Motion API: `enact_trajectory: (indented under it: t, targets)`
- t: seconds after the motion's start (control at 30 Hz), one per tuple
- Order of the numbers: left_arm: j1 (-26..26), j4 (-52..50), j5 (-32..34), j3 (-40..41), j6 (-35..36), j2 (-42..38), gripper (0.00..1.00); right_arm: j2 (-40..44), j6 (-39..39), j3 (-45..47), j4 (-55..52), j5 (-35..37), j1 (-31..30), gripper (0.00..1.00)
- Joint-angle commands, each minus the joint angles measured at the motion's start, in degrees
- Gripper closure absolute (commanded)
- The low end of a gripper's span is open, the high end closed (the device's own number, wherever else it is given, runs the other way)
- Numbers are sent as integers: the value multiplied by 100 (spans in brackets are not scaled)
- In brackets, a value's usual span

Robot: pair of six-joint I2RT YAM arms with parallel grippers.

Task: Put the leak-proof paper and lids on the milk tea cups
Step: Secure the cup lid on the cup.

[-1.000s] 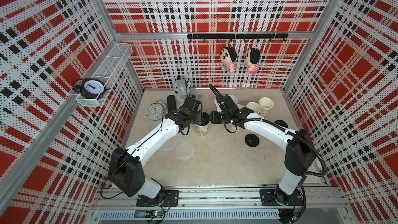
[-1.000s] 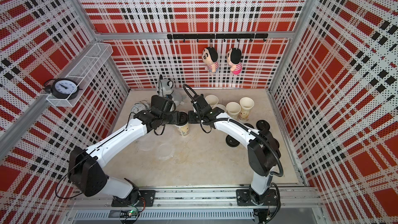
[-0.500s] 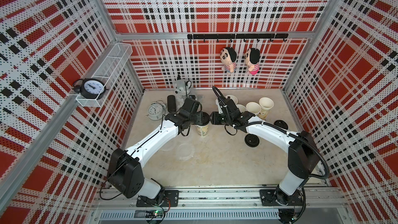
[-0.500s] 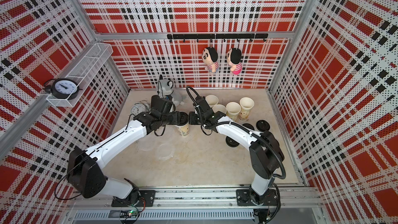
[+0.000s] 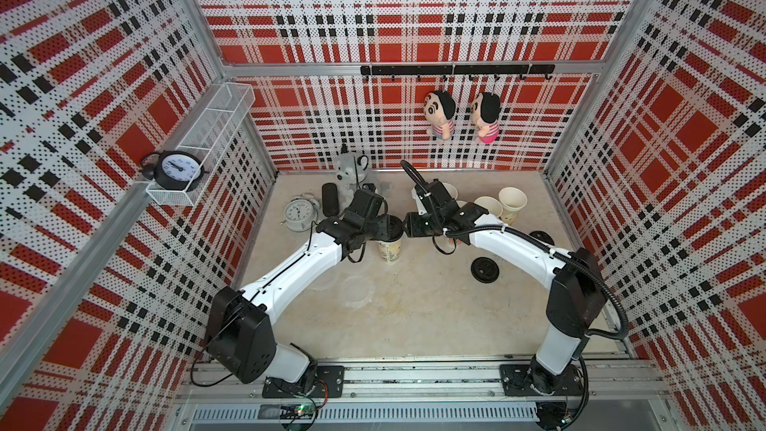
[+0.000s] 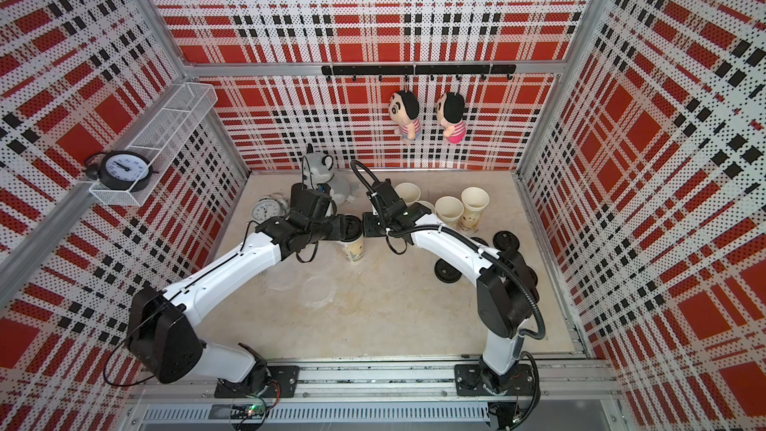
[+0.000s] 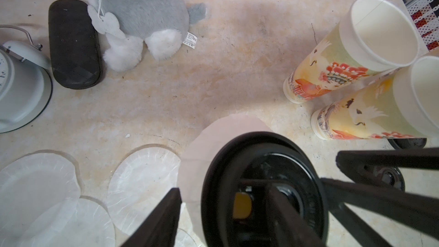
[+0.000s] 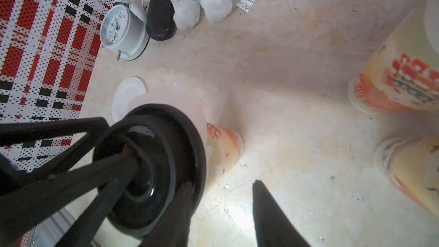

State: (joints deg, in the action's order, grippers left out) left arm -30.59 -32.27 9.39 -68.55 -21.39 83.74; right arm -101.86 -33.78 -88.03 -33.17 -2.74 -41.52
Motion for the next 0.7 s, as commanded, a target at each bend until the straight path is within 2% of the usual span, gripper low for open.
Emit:
enact_trajectory:
  t: [0.0, 0.27, 0.67]
  targets:
    - [53, -895, -28, 270, 119, 151, 40, -64, 163, -218, -594, 49, -41, 56]
    - [61, -838, -80, 283, 110, 176, 40, -202, 161, -466, -445, -329, -66, 50]
    - [33, -794, -129, 272, 113, 201, 40, -473, 161, -803, -401, -394, -164, 46]
